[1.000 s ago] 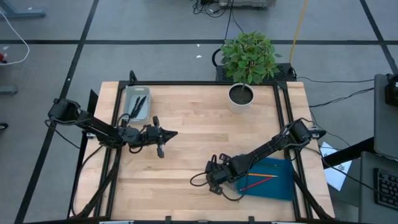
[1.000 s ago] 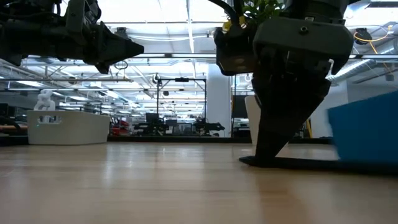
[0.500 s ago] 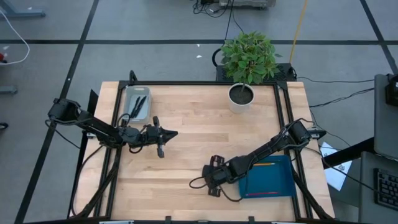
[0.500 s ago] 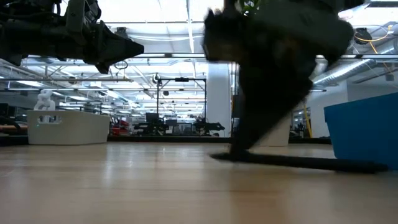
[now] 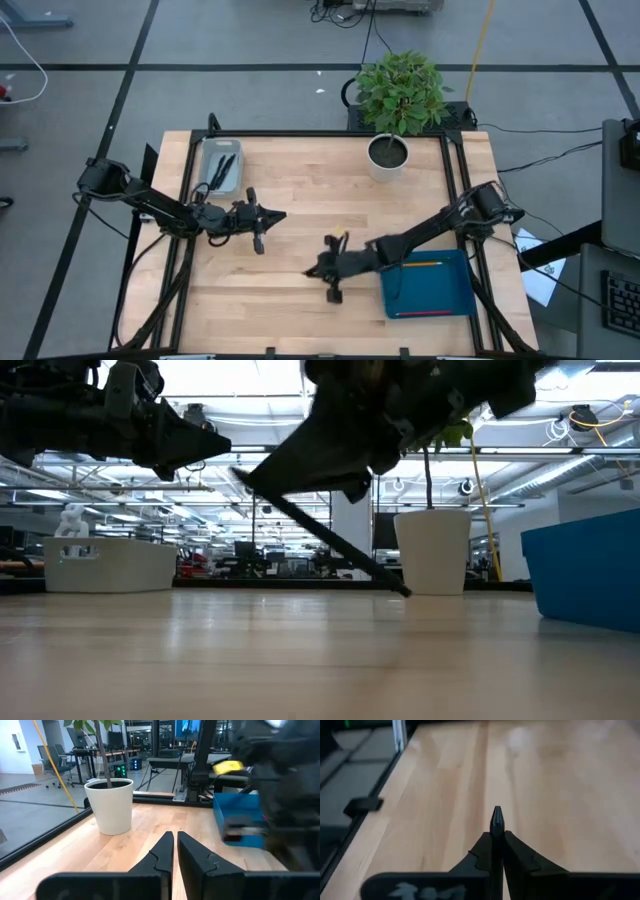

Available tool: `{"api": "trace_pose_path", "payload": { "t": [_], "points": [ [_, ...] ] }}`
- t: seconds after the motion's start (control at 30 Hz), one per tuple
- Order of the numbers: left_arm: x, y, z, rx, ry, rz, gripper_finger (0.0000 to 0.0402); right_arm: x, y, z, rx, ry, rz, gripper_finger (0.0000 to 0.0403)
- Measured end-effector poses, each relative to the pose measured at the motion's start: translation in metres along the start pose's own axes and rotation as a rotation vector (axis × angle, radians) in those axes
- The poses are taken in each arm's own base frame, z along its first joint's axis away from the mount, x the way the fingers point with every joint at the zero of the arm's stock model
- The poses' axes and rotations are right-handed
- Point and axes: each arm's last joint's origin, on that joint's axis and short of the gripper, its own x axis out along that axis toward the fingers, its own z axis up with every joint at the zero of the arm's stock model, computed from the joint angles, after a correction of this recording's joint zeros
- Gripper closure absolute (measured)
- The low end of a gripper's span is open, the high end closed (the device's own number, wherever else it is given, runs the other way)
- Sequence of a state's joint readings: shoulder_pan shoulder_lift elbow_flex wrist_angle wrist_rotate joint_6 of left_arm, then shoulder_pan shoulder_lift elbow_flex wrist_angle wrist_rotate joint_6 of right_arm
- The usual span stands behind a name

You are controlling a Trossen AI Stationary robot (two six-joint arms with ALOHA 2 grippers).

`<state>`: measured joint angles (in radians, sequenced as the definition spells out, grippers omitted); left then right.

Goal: Sort pens & pencils
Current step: Put the black pen into the white bin

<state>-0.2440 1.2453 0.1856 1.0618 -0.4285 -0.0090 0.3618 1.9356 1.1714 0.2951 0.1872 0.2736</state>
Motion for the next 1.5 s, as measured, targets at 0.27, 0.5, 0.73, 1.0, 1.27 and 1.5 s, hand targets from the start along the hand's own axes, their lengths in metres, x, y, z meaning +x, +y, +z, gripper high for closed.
{"api": "trace_pose_path", "payload": {
  "t": [0.27, 0.5, 0.73, 1.0, 1.27, 1.5],
  "points": [
    [0.000, 0.000, -0.001, -0.001, 0.006, -0.007, 0.0370, -0.070, -0.053, -0.004, 0.089, -0.421, 0.004, 0.0391],
    [0.003, 0.004, 0.000, -0.052, 0.010, -0.039, 0.0301, -0.112, -0.081, -0.001, 0.085, -0.658, -0.037, 0.0391],
    [0.021, 0.000, 0.021, -0.062, -0.021, -0.104, 0.0146, -0.112, -0.095, 0.006, 0.037, -0.684, -0.074, 0.0391],
    [0.047, -0.003, 0.047, -0.034, 0.069, -0.119, 0.0047, -0.113, -0.102, 0.031, -0.068, -0.785, -0.030, 0.0391],
    [0.049, -0.004, 0.051, -0.033, 0.066, -0.139, 0.0053, -0.076, -0.102, 0.039, -0.129, -0.848, 0.008, 0.0391],
    [0.049, -0.008, 0.051, -0.033, 0.054, -0.130, 0.0078, -0.067, -0.101, 0.047, -0.152, -0.874, 0.002, 0.0391]
  ]
}}
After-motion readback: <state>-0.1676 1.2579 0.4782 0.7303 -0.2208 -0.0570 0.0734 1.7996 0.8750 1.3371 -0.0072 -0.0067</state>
